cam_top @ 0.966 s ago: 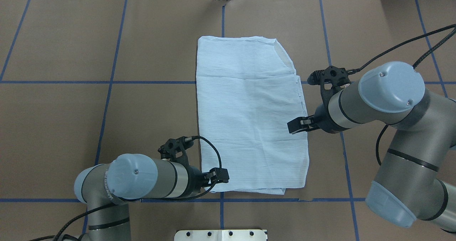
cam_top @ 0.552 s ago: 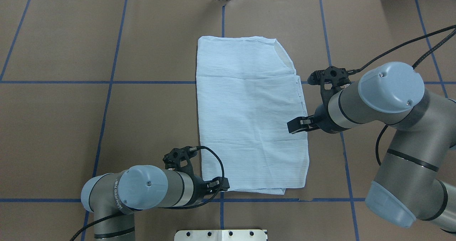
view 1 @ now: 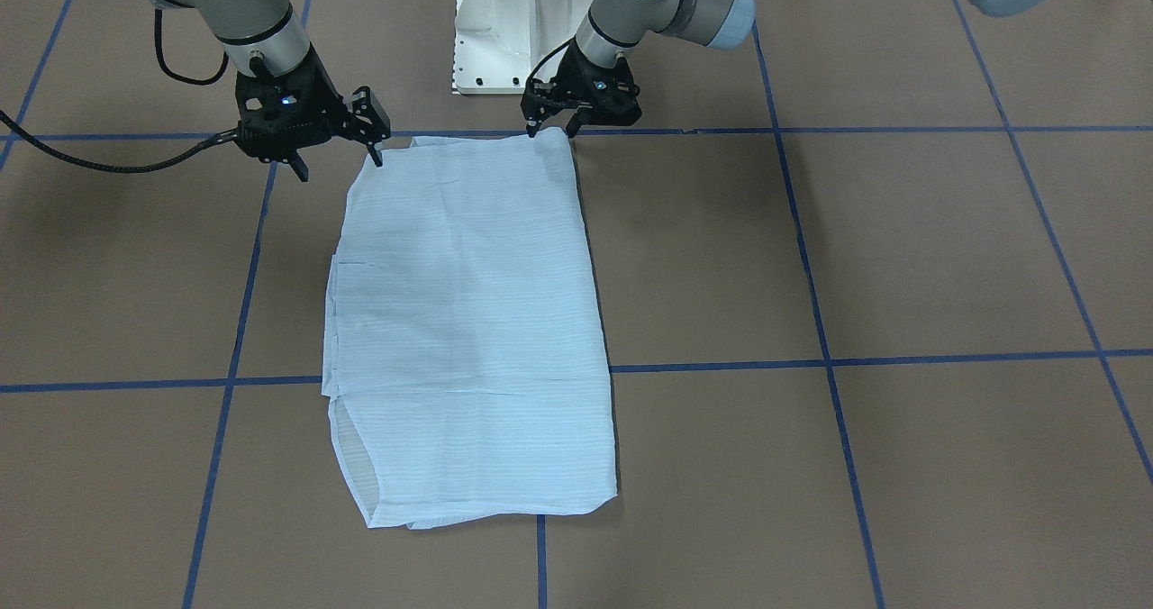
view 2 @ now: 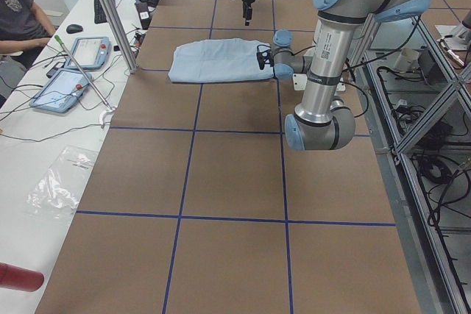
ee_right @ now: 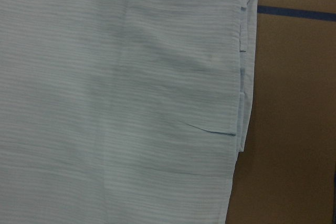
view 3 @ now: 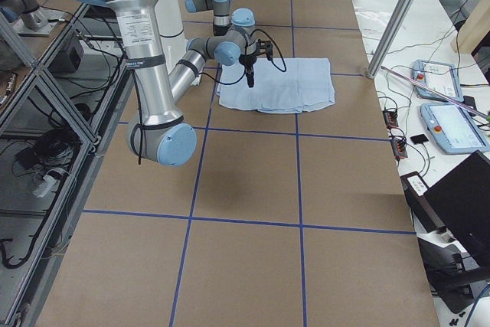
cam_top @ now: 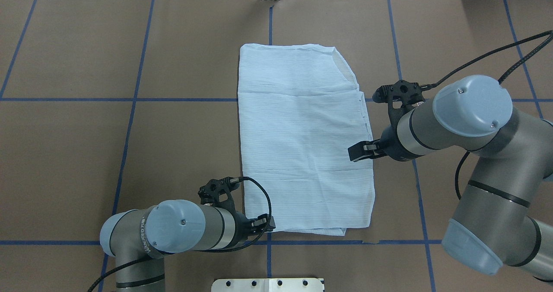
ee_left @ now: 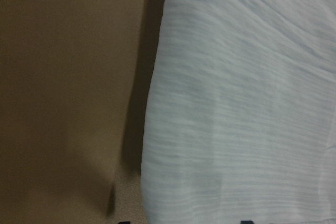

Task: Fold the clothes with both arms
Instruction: 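Hold both grippers at the shirt edges nearest the robot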

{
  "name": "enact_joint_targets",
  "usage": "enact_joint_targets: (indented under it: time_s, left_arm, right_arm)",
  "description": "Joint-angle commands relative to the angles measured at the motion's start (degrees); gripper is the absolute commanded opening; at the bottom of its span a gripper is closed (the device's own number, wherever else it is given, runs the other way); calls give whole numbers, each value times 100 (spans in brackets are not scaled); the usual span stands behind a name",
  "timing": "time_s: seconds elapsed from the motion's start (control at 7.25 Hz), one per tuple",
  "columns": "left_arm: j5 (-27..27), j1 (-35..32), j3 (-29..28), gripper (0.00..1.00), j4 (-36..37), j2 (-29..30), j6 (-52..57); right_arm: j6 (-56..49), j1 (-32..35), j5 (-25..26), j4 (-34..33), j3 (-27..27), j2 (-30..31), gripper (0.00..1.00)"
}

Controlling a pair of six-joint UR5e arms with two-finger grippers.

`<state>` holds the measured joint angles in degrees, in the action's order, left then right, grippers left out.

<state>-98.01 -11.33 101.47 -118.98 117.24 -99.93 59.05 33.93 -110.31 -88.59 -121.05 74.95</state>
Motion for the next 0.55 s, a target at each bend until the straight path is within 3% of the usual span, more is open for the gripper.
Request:
enact_joint_targets:
  time_s: [0.0,0.41]
  left_arm:
    - [1,-70,-22,65,7,1,0]
    - [1,-141,-22,57,7,9,-17]
  right_arm:
    - [1,0,-8,0,-6,11,100]
    - [-7,9,-8,0,2,28,100]
